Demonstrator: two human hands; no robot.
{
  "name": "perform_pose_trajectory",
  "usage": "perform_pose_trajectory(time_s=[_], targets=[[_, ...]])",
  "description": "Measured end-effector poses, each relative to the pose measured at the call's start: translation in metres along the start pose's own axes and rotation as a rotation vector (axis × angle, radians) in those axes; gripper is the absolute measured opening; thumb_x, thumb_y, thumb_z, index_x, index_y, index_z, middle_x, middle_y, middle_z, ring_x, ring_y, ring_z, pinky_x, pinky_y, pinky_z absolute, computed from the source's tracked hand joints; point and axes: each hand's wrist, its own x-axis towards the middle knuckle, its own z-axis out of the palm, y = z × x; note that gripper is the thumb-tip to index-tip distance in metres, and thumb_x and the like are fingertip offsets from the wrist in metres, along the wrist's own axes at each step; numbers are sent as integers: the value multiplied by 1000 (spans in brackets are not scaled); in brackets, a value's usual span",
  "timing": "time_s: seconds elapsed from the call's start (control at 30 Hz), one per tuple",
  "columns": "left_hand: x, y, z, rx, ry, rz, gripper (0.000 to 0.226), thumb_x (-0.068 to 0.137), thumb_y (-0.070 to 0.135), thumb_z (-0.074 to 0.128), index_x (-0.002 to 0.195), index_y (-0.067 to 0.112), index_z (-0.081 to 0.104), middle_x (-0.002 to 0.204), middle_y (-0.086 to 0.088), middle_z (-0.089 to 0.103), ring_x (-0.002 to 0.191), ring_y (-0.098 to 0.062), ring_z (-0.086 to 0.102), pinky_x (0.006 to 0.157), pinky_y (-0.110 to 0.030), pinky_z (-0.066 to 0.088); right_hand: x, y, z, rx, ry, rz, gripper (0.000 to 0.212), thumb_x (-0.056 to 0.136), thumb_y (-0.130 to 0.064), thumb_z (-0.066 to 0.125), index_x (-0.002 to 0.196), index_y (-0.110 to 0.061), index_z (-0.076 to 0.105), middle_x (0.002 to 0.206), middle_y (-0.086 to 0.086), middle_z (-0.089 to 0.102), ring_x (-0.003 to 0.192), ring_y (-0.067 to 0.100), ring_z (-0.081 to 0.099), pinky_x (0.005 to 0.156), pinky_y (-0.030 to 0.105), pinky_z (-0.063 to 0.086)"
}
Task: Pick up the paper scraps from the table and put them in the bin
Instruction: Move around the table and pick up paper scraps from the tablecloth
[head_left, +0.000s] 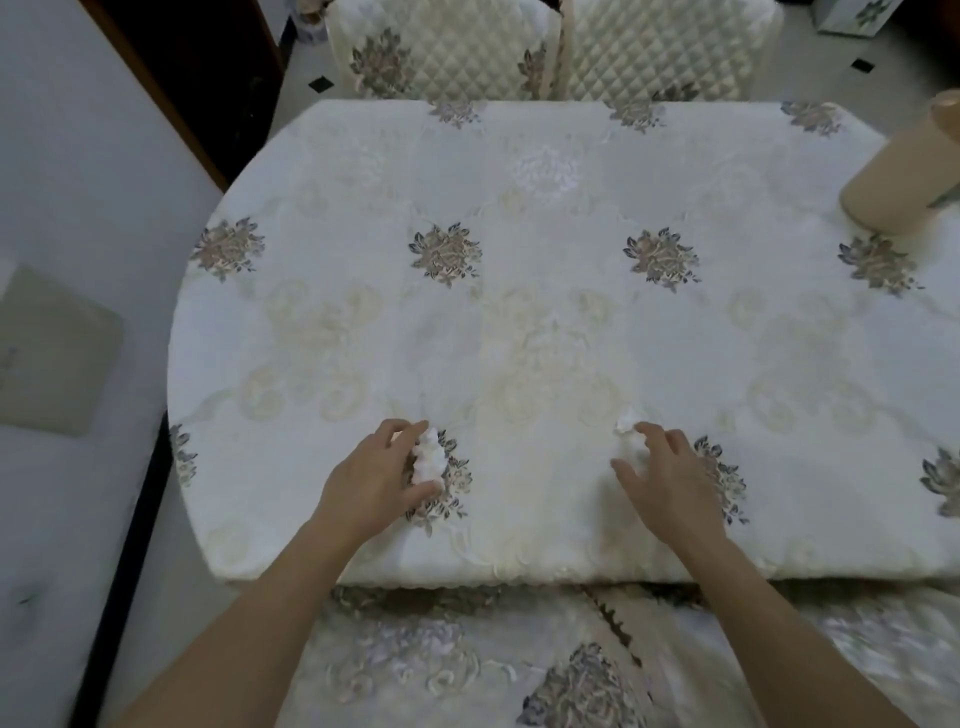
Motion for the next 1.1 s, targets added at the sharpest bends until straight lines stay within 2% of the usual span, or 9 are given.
perform_pose_trajectory(time_s=[0.2,0.33,0.47,0.6,0.7,0.8,0.93,1.03,1.1], targets=[[8,-1,9,134,8,68,98,73,59,73,152,30,23,143,8,36,111,-17,50,69,-31,52,31,-2,8,-63,21,83,64,88,-48,61,141,-20,37,125,13,48,108,35,54,80,45,51],[10,4,8,165,15,76,80,79,49,72,147,28,36,133,5,49,108,-19,50,67,-31,51,36,-3,15,-15,101,45,37,87,-41,61,120,-23,56,108,6,53,97,29,56,73,38,50],[6,10,7,168,41,95,59,83,38,71,137,25,51,124,3,56,105,-21,53,68,-34,53,33,2,24,-24,211,-66,27,88,-32,67,111,-17,67,98,6,63,91,28,59,67,34,47],[-1,8,8,142,84,83,44,85,24,73,127,16,62,116,-6,61,98,-28,57,68,-40,55,35,0,26,-21,254,-90,17,89,-26,67,99,-13,68,93,7,66,87,30,61,66,38,50],[-5,7,13,146,106,96,38,83,11,73,121,7,66,105,-12,64,87,-33,60,63,-43,55,39,0,26,-14,205,-89,16,92,-25,62,97,-10,61,95,10,64,86,33,59,66,42,49],[-7,8,15,76,124,61,36,84,4,70,120,2,66,102,-15,64,87,-34,61,67,-45,54,41,1,23,-62,129,-104,20,96,-27,54,98,-7,56,93,13,64,83,36,59,66,43,45],[-7,17,10,-90,174,-4,28,89,11,68,116,5,67,104,-9,62,90,-27,59,73,-38,49,36,-5,12,7,94,-58,14,97,-31,52,97,-17,49,82,9,65,73,33,60,59,38,43],[-5,29,-1,-191,199,-28,21,95,18,60,115,14,64,106,-3,58,89,-21,58,73,-37,49,29,-19,-5,78,113,-90,15,94,-33,59,100,-19,61,81,7,70,75,32,65,63,41,52],[-3,39,-11,-217,199,-45,16,97,23,55,113,23,60,99,0,59,84,-20,58,72,-37,49,23,-32,-19,114,143,-137,18,92,-34,61,100,-19,70,83,3,73,77,26,67,68,40,55]])
